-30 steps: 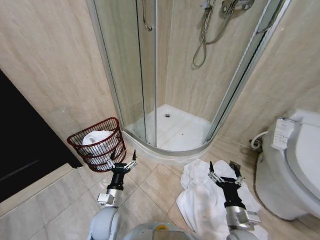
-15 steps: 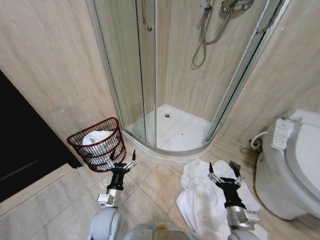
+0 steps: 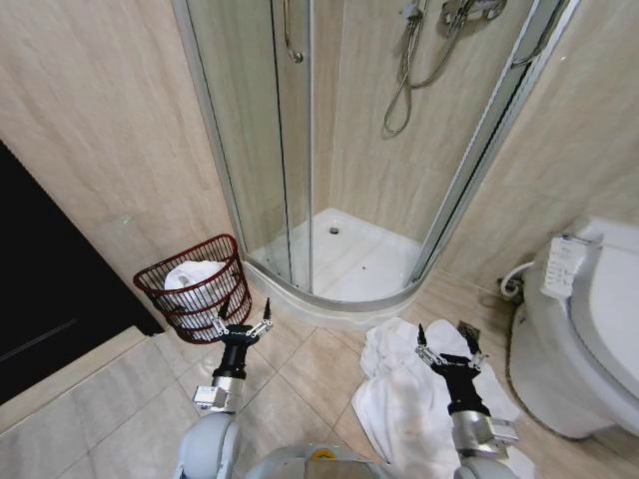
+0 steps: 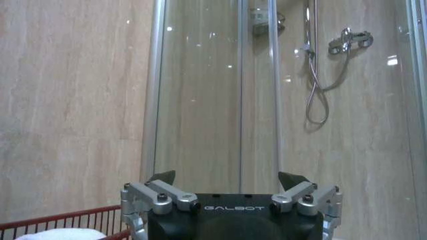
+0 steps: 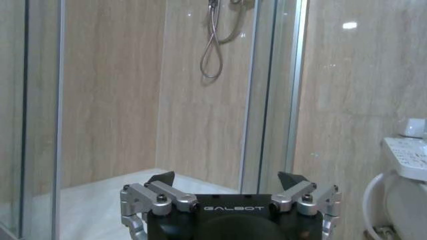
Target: Discard the used towel into the hamper.
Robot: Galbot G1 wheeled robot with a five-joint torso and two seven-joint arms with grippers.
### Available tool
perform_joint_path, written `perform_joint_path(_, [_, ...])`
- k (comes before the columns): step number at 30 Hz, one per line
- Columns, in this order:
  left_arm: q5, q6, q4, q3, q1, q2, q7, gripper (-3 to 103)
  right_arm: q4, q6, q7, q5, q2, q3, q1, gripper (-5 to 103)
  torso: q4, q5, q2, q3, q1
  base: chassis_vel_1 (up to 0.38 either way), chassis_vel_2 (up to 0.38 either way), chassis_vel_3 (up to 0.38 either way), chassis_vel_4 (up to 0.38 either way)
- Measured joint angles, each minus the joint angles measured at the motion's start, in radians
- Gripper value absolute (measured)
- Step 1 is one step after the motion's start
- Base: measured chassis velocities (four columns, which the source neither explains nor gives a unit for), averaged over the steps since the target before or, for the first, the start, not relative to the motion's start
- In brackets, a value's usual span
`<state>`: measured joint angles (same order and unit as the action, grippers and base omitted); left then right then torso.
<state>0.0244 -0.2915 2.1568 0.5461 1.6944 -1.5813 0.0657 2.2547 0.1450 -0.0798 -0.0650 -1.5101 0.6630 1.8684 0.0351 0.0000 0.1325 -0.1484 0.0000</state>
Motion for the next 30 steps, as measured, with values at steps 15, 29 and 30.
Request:
perform_joint_path(15, [0.002, -0.019, -0.007, 0.001, 0.010, 0.001, 0.000, 100, -0.004, 0.015, -0.004, 0.002, -0.007, 0.000, 0.004, 100, 0.0001, 0.0000, 0.000, 0.000, 0.000, 0.016, -0.042, -0.016, 0.044])
perform_joint_path(29, [-0.007, -0.029, -0.012, -0.006, 0.009, 0.003, 0.000, 100, -0.039, 0.020, 0.006, -0.014, -0.009, 0.004, -0.008, 100, 0.0001, 0.0003, 0.000, 0.000, 0.000, -0.083, -0.123, 0.087, 0.130])
perform_joint_path(30, [-0.008, -0.030, -0.012, -0.007, 0.010, 0.003, 0.000, 100, -0.046, 0.019, 0.008, -0.016, -0.009, 0.005, -0.012, 100, 0.0001, 0.0007, 0.000, 0.000, 0.000, -0.150, -0.119, 0.157, 0.111])
